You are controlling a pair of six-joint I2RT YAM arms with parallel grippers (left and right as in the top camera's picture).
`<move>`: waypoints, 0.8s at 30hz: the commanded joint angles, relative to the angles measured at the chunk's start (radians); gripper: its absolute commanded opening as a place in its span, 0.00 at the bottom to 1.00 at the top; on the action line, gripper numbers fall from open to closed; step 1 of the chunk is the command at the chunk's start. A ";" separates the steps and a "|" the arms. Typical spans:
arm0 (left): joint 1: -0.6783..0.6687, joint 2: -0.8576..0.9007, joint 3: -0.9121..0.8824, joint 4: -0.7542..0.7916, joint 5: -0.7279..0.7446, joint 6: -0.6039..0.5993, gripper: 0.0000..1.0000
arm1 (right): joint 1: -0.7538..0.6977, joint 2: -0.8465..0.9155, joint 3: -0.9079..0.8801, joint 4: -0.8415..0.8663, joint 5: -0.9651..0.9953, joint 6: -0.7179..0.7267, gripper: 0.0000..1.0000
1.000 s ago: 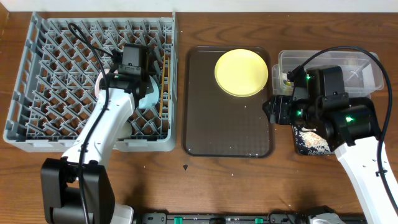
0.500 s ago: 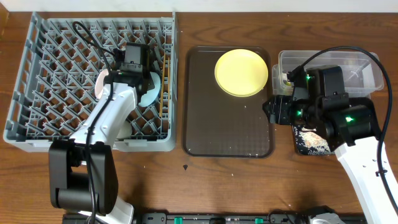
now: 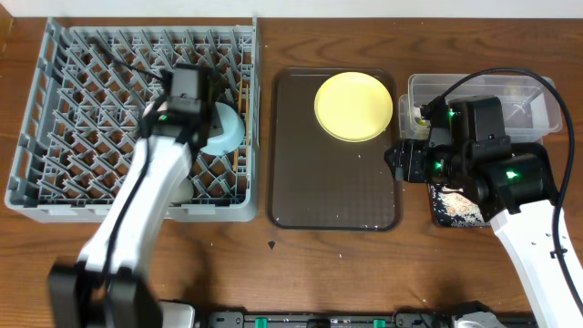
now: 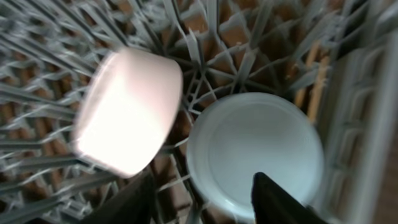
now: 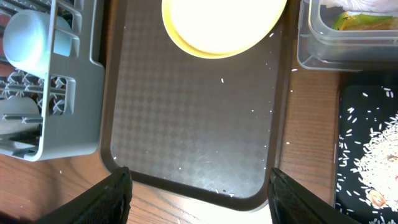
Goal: Sort waste into correct bins and load items into the dishwasher
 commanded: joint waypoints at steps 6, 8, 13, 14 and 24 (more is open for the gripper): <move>0.000 -0.308 0.026 -0.142 0.001 0.056 0.56 | -0.009 0.005 0.001 0.003 -0.005 0.000 0.67; 0.001 -0.314 0.026 -0.153 -0.024 0.081 0.54 | -0.009 0.005 0.001 0.002 -0.005 0.000 0.67; 0.060 -0.229 0.007 -0.115 -0.133 0.094 0.20 | -0.009 0.005 0.001 0.001 -0.005 0.011 0.66; 0.084 -0.195 0.007 -0.093 -0.129 0.094 0.14 | -0.009 0.005 0.001 0.002 -0.005 0.011 0.67; 0.263 0.096 0.007 0.111 0.103 0.103 0.08 | -0.009 0.005 0.001 0.000 -0.005 0.011 0.67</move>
